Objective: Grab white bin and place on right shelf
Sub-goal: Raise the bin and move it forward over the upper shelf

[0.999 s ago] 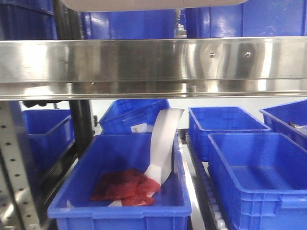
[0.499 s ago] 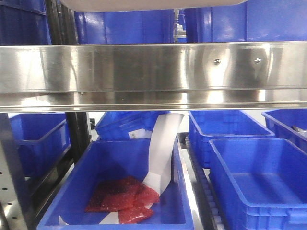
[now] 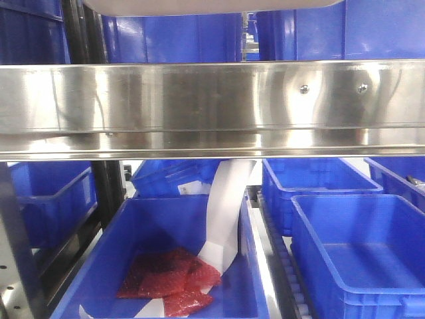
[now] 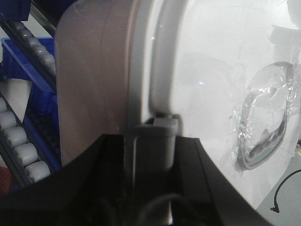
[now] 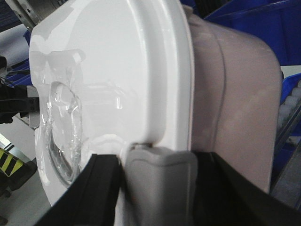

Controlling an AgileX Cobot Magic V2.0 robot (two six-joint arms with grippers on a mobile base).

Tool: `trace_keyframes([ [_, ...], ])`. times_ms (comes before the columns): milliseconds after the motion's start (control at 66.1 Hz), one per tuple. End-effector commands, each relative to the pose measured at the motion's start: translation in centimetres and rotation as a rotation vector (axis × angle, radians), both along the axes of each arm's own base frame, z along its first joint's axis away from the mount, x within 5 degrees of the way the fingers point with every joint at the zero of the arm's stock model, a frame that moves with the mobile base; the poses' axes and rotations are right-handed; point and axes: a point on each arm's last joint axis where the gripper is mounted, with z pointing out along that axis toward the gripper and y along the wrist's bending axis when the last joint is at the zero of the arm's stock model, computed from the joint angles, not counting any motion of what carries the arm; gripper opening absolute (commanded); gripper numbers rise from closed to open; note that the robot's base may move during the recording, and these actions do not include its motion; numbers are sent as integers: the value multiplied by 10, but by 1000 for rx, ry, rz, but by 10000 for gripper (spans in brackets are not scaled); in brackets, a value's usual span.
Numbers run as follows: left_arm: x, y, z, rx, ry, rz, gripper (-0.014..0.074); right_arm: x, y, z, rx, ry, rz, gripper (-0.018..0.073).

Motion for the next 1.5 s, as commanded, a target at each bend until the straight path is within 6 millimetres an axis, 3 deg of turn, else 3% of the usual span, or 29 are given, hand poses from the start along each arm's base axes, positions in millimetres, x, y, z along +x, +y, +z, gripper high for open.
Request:
trace_keyframes([
  [0,-28,-15,20,-67,-35,-194,-118,-33,20,31,154,-94,260,69],
  [787,-27,-15,20,-71,-36,-193,-118,-33,20,31,155,-95,259,69],
  [1059,-21,-14,29,-87,-74,-154,-118,-35,20,41,265,-111,278,69],
  [1316,1,-13,54,-117,-92,-126,-118,-8,16,71,258,-136,301,69],
  [1483,29,-7,49,-117,-78,-65,-118,18,24,82,271,-117,360,69],
])
